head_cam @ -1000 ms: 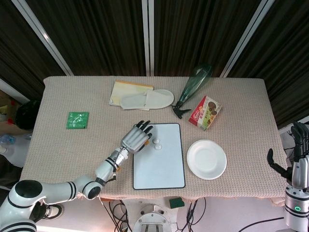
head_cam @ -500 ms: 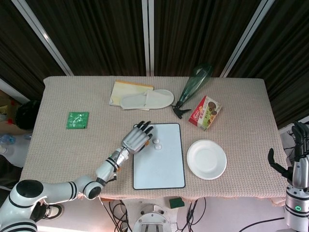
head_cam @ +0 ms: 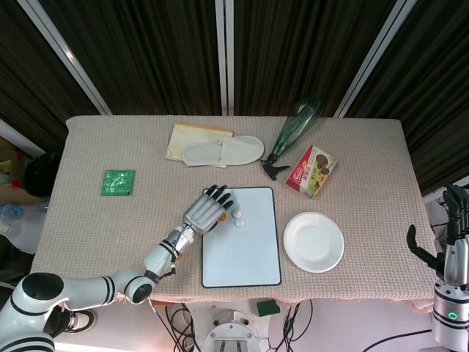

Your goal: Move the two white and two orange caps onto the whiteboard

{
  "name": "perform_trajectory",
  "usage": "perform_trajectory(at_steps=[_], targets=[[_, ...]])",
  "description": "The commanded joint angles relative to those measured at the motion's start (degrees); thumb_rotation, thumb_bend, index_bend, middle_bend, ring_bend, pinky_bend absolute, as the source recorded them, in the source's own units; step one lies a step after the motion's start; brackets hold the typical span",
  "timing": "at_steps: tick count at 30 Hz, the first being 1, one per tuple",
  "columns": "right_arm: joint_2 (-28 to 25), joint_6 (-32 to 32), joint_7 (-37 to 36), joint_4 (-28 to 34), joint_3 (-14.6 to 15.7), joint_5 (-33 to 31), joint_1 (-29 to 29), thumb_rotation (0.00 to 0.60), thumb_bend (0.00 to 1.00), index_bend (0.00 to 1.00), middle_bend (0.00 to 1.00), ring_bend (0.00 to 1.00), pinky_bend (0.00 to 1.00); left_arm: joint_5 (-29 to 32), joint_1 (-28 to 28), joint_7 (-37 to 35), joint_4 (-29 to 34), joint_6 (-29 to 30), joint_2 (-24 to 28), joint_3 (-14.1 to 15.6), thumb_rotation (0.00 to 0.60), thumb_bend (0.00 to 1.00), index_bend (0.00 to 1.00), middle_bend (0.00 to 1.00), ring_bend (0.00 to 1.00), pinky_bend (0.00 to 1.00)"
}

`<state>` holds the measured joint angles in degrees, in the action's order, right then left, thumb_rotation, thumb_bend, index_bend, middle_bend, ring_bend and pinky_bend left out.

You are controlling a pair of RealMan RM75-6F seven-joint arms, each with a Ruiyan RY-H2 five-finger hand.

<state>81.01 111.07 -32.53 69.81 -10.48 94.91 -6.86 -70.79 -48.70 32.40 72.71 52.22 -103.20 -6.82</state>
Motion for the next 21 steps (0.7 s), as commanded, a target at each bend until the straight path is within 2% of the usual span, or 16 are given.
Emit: perform_trajectory(at_steps=[1, 6, 9, 15, 19, 21], targets=[[-0.09, 0.10, -0.04, 0.08, -0.10, -0.01, 0.00, 0.600, 0.48, 0.04, 0.02, 0.00, 0.00, -0.54, 1.08, 0.24, 3.07, 1.65, 1.84, 0.56, 0.600, 0.30, 0.22, 0.17, 0.04, 0.14], [-0.31, 0.34, -0.40, 0.24, -0.32, -0.04, -0.01, 0.600, 0.48, 0.04, 0.02, 0.00, 0.00, -2.16, 4.50, 0.04, 11.29, 5.81, 7.91, 2.68, 0.600, 0.30, 0.24, 0.17, 0.04, 0.14], [-0.37, 0.46, -0.84, 0.13, -0.45, -0.12, 0.00, 0.600, 0.48, 0.04, 0.02, 0.00, 0.00, -3.84, 7.68, -0.16, 15.97, 9.10, 12.46, 5.41, 0.600, 0.30, 0.25, 0.17, 0.05, 0.15], [-0.72, 0.78, -1.23, 0.62, -0.74, 0.42, -0.41, 0.600, 0.48, 0.04, 0.02, 0.00, 0.00, -7.36, 13.09, -2.30, 20.42, 14.09, 18.03, 10.27, 0.600, 0.28, 0.28, 0.19, 0.09, 0.17], [-0.85, 0.93, -0.67, 1.17, -0.40, 1.34, -0.65, 0.600, 0.48, 0.04, 0.02, 0.00, 0.00, -12.11, 16.20, -7.06, 20.78, 16.79, 19.46, 13.75, 0.600, 0.16, 0.24, 0.19, 0.09, 0.18], [-0.95, 0.90, -0.26, 1.39, -0.18, 1.70, -0.72, 0.600, 0.48, 0.04, 0.02, 0.00, 0.00, -14.57, 17.45, -8.83, 20.07, 17.84, 19.53, 15.28, 0.600, 0.14, 0.23, 0.18, 0.09, 0.18]])
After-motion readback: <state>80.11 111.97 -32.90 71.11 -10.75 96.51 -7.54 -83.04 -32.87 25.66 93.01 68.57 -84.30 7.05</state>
